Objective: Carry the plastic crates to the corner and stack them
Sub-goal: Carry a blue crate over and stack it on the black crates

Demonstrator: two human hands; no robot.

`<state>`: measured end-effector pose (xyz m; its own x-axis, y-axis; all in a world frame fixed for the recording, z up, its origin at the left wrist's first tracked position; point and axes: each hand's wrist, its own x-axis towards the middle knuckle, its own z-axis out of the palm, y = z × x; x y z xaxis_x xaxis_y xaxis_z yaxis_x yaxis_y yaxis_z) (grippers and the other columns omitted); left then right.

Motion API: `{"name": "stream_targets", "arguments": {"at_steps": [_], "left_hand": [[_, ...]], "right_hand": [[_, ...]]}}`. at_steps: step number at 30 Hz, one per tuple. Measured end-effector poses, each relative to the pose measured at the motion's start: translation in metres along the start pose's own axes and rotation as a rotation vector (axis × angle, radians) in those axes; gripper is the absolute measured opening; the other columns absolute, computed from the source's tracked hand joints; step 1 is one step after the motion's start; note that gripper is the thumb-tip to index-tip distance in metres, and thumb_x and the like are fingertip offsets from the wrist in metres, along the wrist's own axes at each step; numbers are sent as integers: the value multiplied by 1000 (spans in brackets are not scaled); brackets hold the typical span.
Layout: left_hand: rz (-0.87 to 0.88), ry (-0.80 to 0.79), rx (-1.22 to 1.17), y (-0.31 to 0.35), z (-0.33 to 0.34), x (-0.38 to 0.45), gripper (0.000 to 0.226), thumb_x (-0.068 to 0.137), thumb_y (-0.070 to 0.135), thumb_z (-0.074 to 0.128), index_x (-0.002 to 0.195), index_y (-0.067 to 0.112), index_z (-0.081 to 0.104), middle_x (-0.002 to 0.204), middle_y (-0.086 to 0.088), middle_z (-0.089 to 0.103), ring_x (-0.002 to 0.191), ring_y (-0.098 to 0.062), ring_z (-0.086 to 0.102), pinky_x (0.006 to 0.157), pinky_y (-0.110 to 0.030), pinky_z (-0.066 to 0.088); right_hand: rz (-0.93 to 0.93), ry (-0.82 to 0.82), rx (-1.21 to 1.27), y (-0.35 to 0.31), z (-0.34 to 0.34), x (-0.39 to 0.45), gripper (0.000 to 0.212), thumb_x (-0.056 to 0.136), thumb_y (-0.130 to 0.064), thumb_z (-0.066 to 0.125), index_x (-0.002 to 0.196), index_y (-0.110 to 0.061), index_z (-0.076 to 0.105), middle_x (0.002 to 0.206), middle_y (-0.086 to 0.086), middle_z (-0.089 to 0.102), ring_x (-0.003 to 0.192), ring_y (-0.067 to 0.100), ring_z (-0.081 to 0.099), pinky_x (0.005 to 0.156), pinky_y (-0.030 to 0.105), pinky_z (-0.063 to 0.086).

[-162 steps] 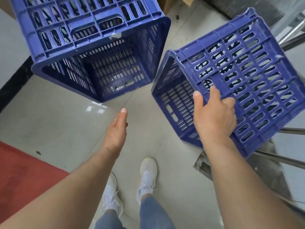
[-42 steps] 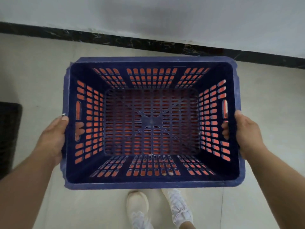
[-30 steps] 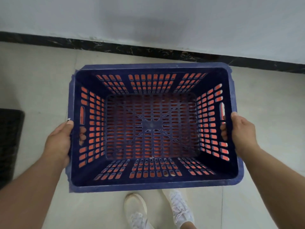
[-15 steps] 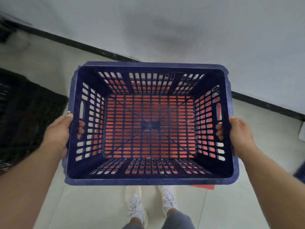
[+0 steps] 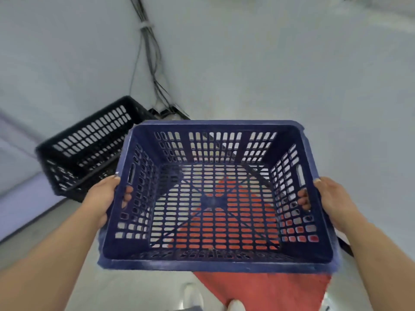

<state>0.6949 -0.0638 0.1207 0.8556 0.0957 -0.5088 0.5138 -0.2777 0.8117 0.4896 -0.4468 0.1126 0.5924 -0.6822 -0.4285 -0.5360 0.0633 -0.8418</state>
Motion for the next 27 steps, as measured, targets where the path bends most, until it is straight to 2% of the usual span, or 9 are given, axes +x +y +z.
{"name": "stream_targets", "arguments": {"at_steps": [5,9,13,19,23,24,27], "left_hand": [[57,104,-92,40,-73,-45,25,100,21,36,92,9,56,74,-13,58,60,-24,49,55,-35,41],[44,204,-147,63,-122,-68,27,101,24,34,99,6,54,72,-13,57,57,-25,48,52,-33,40],[33,290,-178,79,-162,-75,35,101,24,34,83,3,55,70,-12,55,56,-23,46,49,-32,40],[25,365,-257,91,-213,-54,35,100,21,32,77,5,53,71,-12,54,57,-22,46,53,-33,40],[-14,398,-284,101,-249,-25,36,100,23,34,78,5,54,70,-10,55,44,-17,51,37,-21,43],[-16,403,-292,105,-258,-16,36,100,24,34,78,5,55,69,-10,55,42,-16,51,38,-21,44],[-6,417,-312,121,-279,14,35,100,23,34,81,3,55,71,-12,56,54,-20,50,50,-31,43]], "right_hand": [[-90,-67,-32,-86,28,-9,33,97,-12,34,106,10,57,75,21,61,55,29,51,51,34,42],[-150,-168,-36,-149,58,-20,32,98,-13,35,108,8,56,71,19,58,54,27,47,49,32,40],[-200,-246,-57,-197,98,-23,30,98,-13,36,112,5,54,71,19,59,52,28,47,48,30,40],[-267,-335,-112,-250,168,-23,23,97,-7,35,106,2,55,70,20,58,53,29,46,51,32,39],[-280,-385,-155,-287,220,-16,32,99,-11,34,119,6,52,70,19,56,52,27,46,47,30,37],[-283,-392,-161,-296,233,-14,34,99,-12,34,123,6,50,71,19,57,52,26,46,45,29,38],[-302,-417,-162,-324,272,-3,35,100,-13,34,123,8,49,72,19,56,53,27,46,47,31,38]]}}
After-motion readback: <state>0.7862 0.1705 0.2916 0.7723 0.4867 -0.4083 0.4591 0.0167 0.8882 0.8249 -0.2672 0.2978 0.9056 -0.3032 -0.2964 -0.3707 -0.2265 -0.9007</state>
